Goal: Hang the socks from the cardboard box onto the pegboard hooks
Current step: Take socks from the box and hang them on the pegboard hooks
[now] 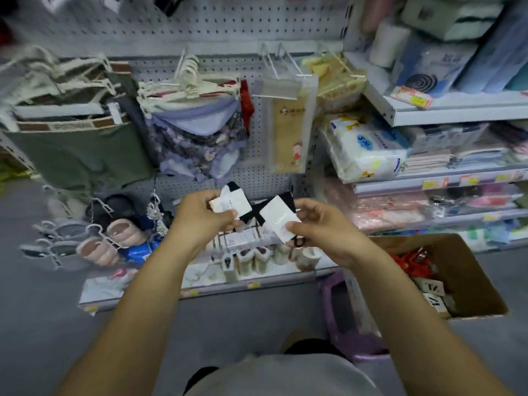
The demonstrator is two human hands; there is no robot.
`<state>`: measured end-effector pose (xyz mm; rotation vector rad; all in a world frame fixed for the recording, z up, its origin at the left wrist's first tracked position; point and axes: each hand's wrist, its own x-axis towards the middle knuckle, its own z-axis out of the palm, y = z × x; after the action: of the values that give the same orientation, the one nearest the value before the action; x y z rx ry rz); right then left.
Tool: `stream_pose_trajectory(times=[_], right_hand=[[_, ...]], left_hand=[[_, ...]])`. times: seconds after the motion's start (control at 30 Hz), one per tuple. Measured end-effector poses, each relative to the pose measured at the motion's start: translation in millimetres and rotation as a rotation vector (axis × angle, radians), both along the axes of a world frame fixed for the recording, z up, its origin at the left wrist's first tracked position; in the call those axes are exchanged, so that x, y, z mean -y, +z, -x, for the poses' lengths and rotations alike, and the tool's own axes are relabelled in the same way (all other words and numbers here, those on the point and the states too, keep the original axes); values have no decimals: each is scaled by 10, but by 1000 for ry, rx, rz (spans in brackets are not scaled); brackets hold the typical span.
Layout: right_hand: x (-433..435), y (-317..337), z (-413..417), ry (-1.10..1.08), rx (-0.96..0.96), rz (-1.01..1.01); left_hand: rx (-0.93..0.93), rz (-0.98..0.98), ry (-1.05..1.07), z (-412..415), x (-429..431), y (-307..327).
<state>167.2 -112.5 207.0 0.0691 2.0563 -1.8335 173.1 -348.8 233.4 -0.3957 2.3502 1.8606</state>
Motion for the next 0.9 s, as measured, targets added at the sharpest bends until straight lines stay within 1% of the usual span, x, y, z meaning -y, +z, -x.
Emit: stream_pose_trajectory(times=[0.13,0.17,0.27,0.43,0.5,0.7,0.8,0.9], right_hand=[[91,212,212,-14,-154,-69],[124,274,262,-14,-177,-68],[247,431,466,-56,-238,-36],[459,794,883,-90,-340,114],[542,999,1069,-103,-413,158],[731,1690,1687,-74,-619,229],[861,2014,2047,-43,-702,202],[1049,2290,2390,1,-765,230]], left_hand=[[-165,236,96,97,198,162],[-207,255,124,124,231,214],[-325,207,205,221,263,419],[-501,41,309,554,265,785],[-572,0,340,747,279,941],[-729,-63,415,1325,372,1484],[-823,-46,459,1607,437,1786],[-910,-11,507,1863,544,2031]])
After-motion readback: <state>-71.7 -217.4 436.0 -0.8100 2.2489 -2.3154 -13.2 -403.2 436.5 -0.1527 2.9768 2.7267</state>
